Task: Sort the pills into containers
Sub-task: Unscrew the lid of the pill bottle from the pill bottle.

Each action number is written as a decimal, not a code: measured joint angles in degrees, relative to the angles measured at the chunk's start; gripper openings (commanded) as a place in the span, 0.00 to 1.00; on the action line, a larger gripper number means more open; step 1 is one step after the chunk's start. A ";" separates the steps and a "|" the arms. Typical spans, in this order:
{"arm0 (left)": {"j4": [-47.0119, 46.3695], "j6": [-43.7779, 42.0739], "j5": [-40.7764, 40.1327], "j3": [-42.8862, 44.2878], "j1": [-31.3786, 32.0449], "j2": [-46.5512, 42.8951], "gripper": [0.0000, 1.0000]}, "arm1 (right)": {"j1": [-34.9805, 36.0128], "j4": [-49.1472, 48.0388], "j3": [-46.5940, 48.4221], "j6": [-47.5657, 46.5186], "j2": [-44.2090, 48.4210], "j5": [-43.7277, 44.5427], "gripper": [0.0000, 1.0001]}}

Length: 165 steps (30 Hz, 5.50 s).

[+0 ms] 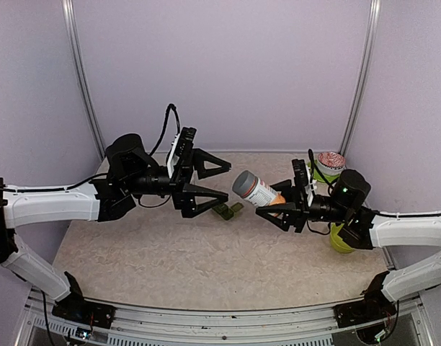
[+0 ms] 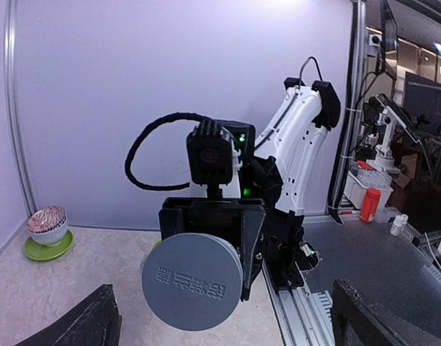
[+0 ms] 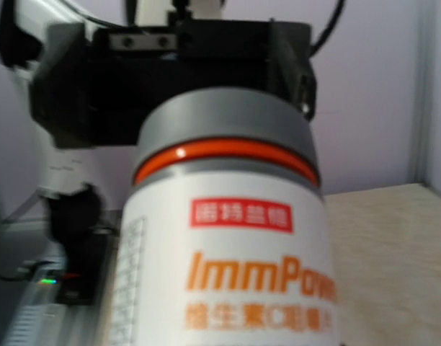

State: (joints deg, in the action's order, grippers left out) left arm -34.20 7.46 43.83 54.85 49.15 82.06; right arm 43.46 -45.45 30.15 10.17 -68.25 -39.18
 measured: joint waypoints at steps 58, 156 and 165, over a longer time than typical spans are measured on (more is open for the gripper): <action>8.72 24.15 -20.46 5.66 5.33 4.70 0.88 | 2.03 10.01 2.80 -7.78 2.32 14.45 0.10; -1.81 14.14 -13.86 3.04 4.63 4.96 0.94 | 6.93 5.73 4.00 2.51 -1.07 18.47 0.05; -1.79 14.16 -13.68 2.58 4.57 4.94 0.99 | 6.32 5.44 3.89 2.01 -1.11 16.28 0.05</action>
State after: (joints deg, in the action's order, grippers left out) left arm -35.99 21.63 30.15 57.43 53.71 87.00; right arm 49.78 -40.01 34.04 12.19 -69.36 -22.90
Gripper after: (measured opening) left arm 0.987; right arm 0.522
